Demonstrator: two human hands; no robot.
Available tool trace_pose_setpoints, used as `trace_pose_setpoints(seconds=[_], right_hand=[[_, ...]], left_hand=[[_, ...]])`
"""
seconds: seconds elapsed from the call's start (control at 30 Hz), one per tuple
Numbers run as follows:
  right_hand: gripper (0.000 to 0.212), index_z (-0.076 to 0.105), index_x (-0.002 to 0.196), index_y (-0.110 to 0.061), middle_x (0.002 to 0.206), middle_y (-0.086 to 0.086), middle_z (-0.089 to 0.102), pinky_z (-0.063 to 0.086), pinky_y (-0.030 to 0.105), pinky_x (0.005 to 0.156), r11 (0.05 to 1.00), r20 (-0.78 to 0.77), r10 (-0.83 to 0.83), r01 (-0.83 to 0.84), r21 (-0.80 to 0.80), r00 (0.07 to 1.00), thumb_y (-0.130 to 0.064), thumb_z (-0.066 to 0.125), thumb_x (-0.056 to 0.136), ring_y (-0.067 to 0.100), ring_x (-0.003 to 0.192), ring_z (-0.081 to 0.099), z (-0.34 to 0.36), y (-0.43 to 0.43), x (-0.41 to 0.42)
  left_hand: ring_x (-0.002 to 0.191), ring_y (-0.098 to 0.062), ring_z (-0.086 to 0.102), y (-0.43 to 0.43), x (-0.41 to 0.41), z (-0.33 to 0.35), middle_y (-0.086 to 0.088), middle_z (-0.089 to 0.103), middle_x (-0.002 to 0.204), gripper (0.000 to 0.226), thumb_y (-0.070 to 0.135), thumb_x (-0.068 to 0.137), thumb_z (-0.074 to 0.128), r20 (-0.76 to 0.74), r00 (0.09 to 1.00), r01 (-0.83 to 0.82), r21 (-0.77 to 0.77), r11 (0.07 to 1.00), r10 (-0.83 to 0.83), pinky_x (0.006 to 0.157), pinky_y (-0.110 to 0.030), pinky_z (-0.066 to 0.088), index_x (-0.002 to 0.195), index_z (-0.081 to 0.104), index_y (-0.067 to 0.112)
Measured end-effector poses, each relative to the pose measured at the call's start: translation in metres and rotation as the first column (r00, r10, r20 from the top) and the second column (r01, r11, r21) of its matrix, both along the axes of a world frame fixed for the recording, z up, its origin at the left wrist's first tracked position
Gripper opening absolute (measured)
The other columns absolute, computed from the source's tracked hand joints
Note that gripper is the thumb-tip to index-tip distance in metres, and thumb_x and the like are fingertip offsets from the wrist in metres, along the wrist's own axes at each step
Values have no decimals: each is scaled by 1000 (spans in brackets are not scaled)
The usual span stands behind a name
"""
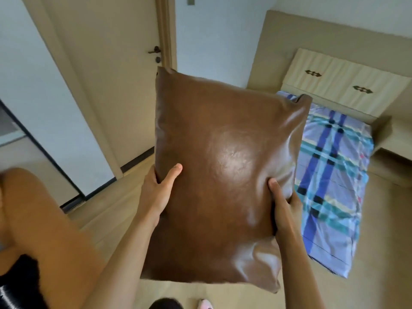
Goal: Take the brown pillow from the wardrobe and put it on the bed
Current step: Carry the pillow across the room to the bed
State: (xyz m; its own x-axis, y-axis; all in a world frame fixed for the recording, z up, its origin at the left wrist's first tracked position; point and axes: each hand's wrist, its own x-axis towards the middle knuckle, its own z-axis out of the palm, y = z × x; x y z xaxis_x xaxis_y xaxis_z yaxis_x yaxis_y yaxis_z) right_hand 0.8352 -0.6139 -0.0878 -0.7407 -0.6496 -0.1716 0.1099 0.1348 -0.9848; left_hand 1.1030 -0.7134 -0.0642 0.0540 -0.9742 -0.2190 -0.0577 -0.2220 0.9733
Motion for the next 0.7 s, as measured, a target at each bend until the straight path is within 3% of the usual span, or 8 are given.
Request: trace_pose_setpoints(seconds=[0.13,0.27,0.33,0.43,0.6,0.7], right_hand=[[62,74,111,-29,95,-19,81,57,19,68,995,-1,100,-100,-2,995,-69,81,64,-1,84,76,-1,-84,-4],[63,75,112,-27,100,-12,82,59,33,81,986,21,163,-163,31,986,-66,84,63,8,91,78,-12,-163,-1],[63,75,108,-28,97,-16,82,58,29,76,984,22,170,-170,44,985,-68,84,61,5,88,77,-19,-206,2],[65,75,108,-29,95,-18,81,58,27,73,984,28,169,-170,51,985,-70,84,59,3,84,77,-29,-271,7],[75,74,119,-25,102,-8,82,60,32,79,992,45,115,-117,45,992,-69,85,59,10,92,78,-36,-390,21],[68,75,115,-27,105,-6,82,61,40,87,995,57,78,-81,50,995,-69,84,63,16,99,76,-35,-450,25]], left_hand=[[99,1,64,-54,3,-4,24,67,110,47,61,84,73,-11,991,-130,17,991,130,77,-23,51,124,59,42],[110,-13,64,-116,10,-18,14,68,122,57,58,87,72,2,977,-212,48,976,212,99,-38,53,137,59,33],[111,-16,63,-154,13,-27,12,67,122,62,60,87,71,8,975,-224,59,973,224,95,-36,52,140,58,31],[101,-7,64,-220,19,-36,22,66,110,57,61,86,71,3,977,-215,61,975,215,80,-26,50,136,60,35],[110,-13,66,-351,32,-32,18,69,116,61,66,80,74,8,990,-139,61,988,139,88,-32,54,132,61,36],[114,-19,67,-427,33,-21,12,70,120,63,68,77,74,44,996,-81,45,996,79,94,-37,56,128,61,34]])
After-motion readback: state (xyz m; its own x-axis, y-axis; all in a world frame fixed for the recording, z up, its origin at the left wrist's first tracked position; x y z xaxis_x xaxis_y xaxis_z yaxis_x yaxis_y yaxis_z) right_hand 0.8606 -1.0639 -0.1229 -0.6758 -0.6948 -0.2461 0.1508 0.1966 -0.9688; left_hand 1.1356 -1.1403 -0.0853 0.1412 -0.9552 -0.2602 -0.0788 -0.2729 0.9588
